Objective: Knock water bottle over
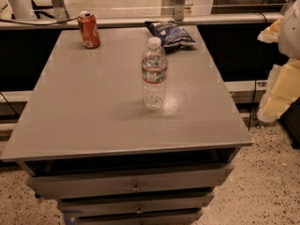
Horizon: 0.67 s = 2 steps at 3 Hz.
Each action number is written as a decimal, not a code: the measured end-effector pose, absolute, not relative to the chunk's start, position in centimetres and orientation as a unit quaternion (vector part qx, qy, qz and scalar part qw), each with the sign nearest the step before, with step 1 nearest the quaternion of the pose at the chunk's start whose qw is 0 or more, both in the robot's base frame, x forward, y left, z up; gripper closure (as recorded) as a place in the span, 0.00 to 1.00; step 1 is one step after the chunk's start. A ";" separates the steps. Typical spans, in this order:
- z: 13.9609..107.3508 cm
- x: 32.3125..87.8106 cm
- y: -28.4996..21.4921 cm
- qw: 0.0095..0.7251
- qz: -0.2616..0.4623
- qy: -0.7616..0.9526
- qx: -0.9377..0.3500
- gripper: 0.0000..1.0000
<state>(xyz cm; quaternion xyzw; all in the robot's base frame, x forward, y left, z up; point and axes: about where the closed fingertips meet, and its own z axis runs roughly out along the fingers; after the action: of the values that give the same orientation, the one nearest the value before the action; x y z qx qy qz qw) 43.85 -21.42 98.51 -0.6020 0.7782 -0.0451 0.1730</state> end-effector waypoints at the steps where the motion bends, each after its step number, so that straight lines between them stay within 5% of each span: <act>1: 98.5 43.8 -21.4 0.173 -0.045 0.778 -0.602 0.00; 2: 98.2 44.3 -21.0 0.188 -0.037 0.779 -0.597 0.00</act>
Offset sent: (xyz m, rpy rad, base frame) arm 0.0130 0.0080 -0.0116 0.0788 -0.0137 -0.0136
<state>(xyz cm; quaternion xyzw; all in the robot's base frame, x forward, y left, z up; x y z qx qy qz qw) 44.35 -21.03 98.25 -0.5967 0.7793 -0.0372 0.1876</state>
